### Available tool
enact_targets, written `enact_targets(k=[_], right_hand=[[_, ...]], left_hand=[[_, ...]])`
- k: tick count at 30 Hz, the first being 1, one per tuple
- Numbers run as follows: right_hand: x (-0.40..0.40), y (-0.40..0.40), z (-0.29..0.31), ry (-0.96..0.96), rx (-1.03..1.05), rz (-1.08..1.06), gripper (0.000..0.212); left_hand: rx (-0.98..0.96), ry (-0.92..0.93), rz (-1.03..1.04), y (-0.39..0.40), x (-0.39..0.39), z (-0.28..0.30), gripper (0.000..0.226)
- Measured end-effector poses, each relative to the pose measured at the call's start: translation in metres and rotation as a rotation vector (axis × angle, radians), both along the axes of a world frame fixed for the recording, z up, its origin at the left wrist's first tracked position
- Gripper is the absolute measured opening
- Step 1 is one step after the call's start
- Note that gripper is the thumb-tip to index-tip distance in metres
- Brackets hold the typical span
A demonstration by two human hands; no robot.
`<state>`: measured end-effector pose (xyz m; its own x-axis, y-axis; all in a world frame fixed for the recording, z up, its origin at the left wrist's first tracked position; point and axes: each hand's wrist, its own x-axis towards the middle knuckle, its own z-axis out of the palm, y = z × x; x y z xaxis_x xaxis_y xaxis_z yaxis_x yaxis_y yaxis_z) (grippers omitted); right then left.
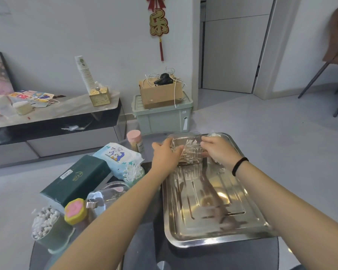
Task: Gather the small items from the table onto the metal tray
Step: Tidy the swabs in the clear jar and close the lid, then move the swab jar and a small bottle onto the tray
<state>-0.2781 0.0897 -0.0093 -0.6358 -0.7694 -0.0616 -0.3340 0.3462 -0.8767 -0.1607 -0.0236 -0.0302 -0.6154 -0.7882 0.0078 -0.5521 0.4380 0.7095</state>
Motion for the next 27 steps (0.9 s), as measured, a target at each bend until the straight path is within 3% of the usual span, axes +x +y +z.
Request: enact_targets(k=[3, 11, 21, 27], right_hand=[[0.013, -0.013, 0.001, 0.024, 0.09, 0.07, 0.052], [0.019, -0.014, -0.01, 0.027, 0.084, 0.054, 0.064], [0.049, -0.026, -0.005, 0.539, -0.011, 0.076, 0.045], [0.049, -0.067, -0.006, 0.725, 0.086, 0.159, 0.044]], left_hand=[[-0.024, 0.009, 0.005, -0.003, -0.008, -0.006, 0.059], [0.061, 0.065, 0.008, -0.003, -0.009, -0.007, 0.053], [-0.106, 0.0, 0.089, -0.015, 0.02, 0.023, 0.05], [-0.325, -0.268, 0.24, -0.075, 0.027, 0.03, 0.048]])
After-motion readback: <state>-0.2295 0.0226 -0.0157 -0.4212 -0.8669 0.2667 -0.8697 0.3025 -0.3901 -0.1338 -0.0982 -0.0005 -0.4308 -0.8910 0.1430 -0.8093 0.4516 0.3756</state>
